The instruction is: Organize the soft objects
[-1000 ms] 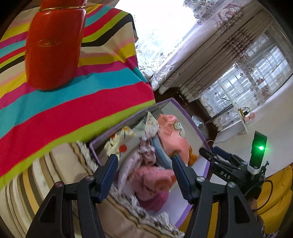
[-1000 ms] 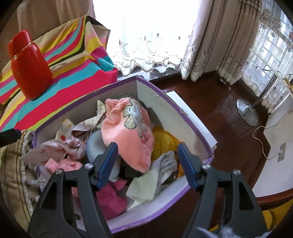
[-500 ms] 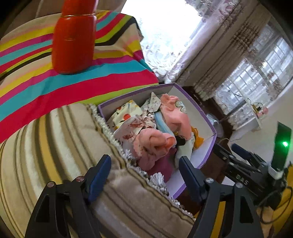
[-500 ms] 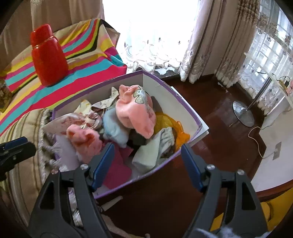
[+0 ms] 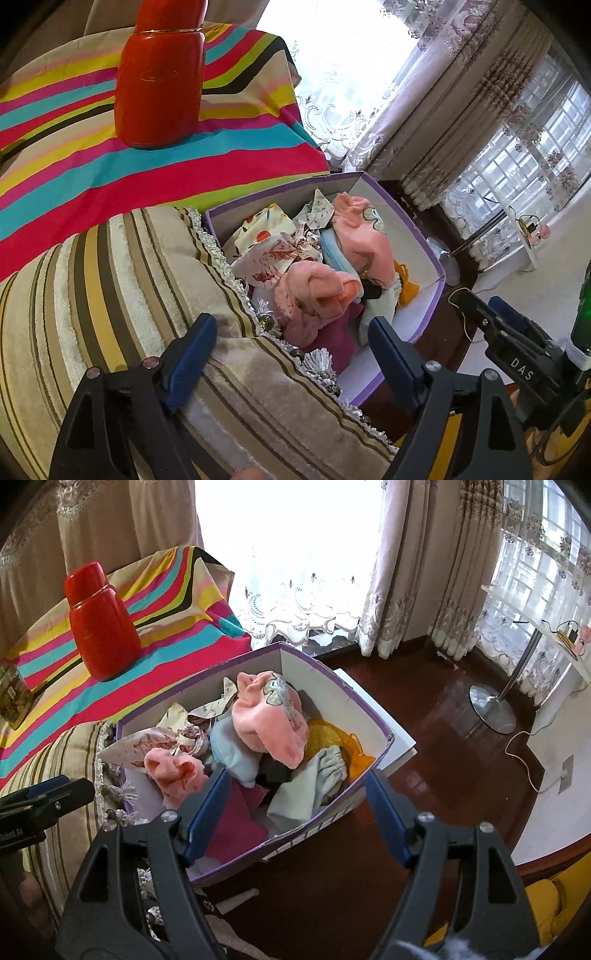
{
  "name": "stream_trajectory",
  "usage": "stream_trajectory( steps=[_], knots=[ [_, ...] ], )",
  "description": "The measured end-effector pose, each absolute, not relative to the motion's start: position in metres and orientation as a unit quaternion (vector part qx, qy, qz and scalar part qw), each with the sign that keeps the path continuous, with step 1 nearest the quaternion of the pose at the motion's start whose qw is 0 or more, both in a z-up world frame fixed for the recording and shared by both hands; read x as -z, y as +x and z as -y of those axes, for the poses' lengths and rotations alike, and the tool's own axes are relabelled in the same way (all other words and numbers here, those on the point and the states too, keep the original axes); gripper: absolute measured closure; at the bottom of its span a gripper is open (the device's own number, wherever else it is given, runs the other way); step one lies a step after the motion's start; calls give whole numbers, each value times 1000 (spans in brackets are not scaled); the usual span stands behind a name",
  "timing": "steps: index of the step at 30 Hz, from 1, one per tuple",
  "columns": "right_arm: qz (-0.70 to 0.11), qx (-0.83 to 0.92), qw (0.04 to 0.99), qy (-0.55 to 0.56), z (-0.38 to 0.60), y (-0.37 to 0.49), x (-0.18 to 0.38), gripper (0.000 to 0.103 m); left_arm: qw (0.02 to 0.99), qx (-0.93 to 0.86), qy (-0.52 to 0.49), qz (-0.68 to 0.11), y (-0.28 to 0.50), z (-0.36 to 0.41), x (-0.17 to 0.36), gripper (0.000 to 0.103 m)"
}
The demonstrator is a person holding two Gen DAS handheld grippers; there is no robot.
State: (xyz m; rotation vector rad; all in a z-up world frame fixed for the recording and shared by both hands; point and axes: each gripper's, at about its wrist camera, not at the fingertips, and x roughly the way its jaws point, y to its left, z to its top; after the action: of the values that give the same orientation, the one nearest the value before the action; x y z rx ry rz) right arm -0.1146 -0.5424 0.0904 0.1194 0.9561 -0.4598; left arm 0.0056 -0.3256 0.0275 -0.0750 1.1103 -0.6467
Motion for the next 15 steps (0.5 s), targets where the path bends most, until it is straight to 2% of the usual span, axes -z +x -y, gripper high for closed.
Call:
stream_trajectory(
  steps=[15],
  knots=[
    [-462, 218, 858, 52, 541, -113, -88, 25, 802, 302, -31, -514, 5, 329, -26, 14]
  ],
)
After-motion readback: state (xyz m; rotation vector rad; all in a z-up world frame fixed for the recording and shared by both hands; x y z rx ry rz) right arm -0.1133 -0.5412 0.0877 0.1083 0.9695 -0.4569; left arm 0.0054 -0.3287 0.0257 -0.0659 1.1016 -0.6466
